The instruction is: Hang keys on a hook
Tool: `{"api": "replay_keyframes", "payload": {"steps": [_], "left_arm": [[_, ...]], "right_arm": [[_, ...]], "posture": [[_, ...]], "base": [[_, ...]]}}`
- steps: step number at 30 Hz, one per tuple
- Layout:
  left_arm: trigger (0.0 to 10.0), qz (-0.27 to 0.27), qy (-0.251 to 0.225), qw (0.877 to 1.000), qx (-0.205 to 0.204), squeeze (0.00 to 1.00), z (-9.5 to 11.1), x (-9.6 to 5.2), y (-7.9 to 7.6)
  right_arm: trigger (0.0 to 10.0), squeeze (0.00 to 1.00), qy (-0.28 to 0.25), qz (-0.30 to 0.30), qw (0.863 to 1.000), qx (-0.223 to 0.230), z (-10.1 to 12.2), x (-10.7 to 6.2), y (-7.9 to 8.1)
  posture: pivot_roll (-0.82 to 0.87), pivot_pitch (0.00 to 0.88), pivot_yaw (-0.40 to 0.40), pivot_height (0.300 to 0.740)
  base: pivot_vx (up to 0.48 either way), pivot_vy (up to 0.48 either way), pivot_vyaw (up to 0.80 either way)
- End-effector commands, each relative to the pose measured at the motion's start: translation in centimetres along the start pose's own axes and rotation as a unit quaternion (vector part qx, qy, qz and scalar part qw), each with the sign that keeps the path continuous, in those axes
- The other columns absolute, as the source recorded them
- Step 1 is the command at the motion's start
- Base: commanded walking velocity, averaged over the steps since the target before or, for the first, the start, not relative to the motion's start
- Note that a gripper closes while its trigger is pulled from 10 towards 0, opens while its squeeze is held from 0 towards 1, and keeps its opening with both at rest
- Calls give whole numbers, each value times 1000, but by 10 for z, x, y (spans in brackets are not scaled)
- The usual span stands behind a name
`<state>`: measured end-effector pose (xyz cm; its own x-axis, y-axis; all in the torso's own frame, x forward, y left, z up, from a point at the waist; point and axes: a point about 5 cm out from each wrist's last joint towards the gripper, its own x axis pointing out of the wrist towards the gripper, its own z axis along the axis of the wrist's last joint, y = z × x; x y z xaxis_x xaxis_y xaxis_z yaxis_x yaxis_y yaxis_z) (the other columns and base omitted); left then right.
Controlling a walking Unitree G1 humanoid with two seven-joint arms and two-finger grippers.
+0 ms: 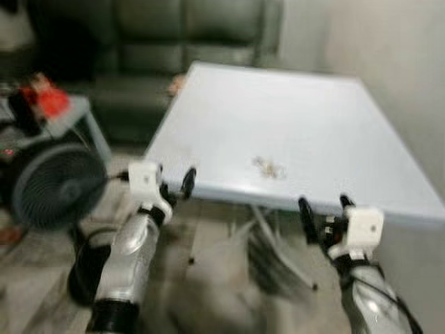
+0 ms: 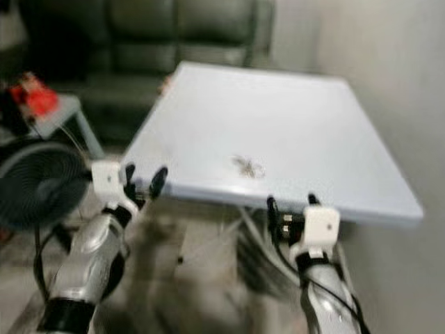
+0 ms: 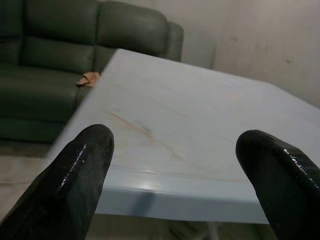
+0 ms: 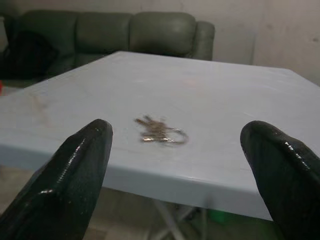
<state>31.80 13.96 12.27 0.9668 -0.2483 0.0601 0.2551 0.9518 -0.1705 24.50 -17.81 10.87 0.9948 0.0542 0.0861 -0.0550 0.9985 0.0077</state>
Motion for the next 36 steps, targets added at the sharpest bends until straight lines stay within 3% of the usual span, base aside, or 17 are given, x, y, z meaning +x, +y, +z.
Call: {"api": "replay_keyframes", "payload": {"steps": [1,21,36], "left_arm": [[10000,6,2,1000,6,0,2,-1,6],[10000,4,33,999,15,0,-4,2,3],[10000,-15,33,999,18,0,-4,6,-6]], "right_arm": [[10000,0,-8,6,1000,7,4,2,4],[10000,0,-6,21,1000,8,2,5,8],[10000,0,-5,30,999,8,2,6,10]], "posture": [[-27,0,-39,740],[-21,0,-40,740],[-18,0,-41,740]], "base": [[0,0,0],[0,0,0],[390,0,0]]}}
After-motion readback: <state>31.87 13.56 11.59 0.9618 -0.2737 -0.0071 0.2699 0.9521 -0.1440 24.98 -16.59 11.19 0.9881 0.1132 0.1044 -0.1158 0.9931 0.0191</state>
